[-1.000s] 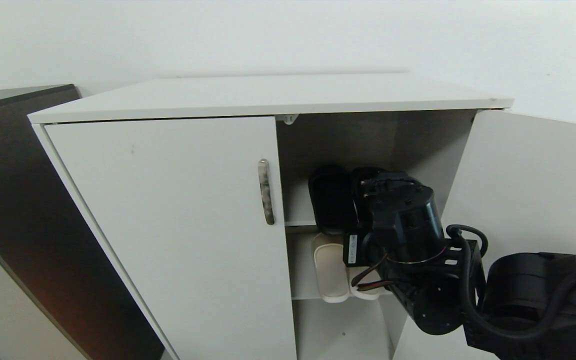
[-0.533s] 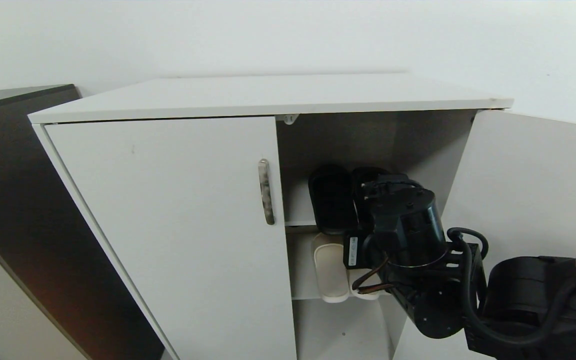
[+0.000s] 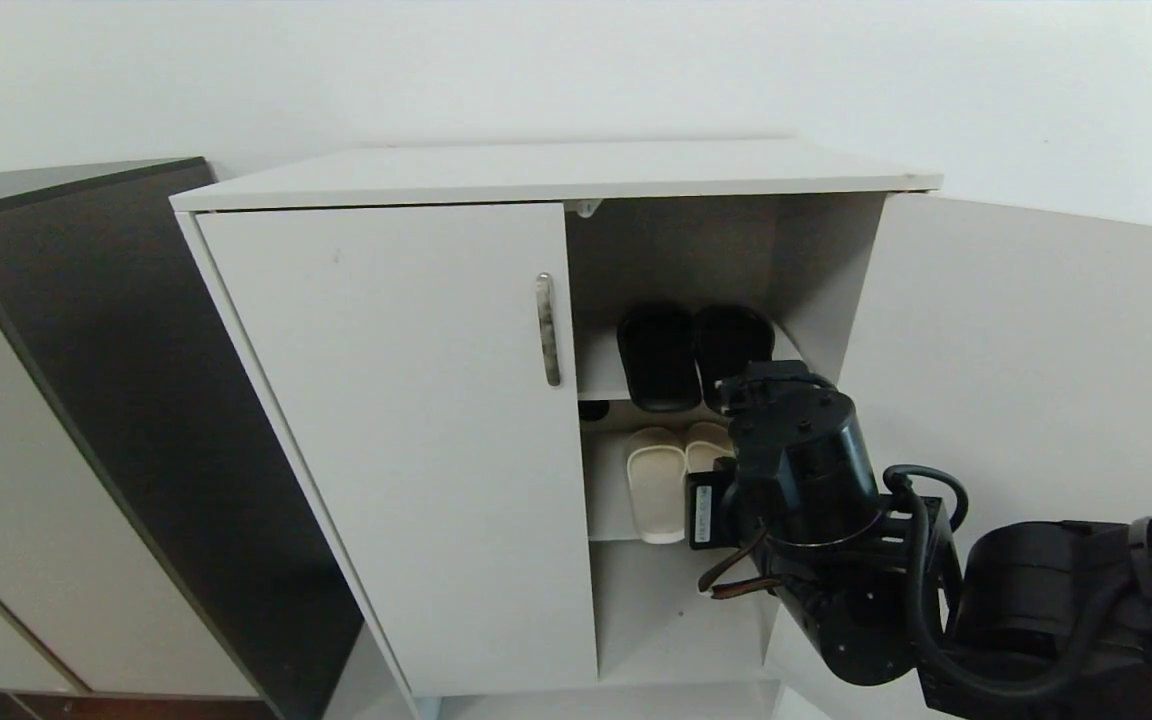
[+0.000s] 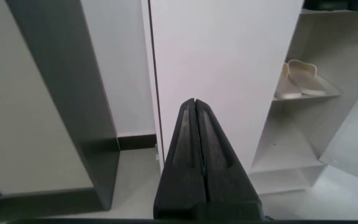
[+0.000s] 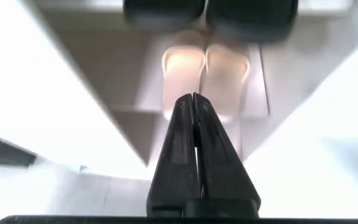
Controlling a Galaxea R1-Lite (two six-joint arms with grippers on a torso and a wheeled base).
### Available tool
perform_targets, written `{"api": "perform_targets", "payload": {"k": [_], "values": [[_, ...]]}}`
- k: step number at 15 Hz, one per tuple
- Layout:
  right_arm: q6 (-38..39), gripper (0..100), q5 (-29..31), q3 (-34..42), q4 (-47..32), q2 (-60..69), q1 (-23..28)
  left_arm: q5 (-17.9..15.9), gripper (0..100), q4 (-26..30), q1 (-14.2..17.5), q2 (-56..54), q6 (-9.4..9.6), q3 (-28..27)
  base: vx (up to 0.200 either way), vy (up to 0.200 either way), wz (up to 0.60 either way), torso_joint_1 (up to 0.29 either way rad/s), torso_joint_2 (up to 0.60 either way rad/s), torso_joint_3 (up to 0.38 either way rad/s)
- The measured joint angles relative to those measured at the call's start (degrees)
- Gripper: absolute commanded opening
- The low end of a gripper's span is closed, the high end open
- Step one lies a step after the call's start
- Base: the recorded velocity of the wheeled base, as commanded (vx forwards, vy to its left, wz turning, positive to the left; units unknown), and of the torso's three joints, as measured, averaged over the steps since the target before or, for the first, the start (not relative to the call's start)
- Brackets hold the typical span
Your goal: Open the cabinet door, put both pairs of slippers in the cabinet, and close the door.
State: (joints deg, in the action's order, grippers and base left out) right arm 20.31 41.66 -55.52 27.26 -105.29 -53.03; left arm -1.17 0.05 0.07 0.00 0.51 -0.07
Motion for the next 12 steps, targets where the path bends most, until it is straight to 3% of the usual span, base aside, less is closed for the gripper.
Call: {"api": "perform_targets", "payload": {"k": [10,12], "values": [[0.0,0,0.0,0.28,0.02,-0.57,0.37,0.0,0,0.0,0.0,0.0,0.02,-0.02,-0.2,0.0,0.0,0.001,0.0,0.004],[-0.01,0,0.0,0.37,0.09,-0.69,0.8,0.02,0,-0.02,-0.05,0.0,0.02,-0.02,0.0,0.0,0.0,0.0,0.0,0.0]]}}
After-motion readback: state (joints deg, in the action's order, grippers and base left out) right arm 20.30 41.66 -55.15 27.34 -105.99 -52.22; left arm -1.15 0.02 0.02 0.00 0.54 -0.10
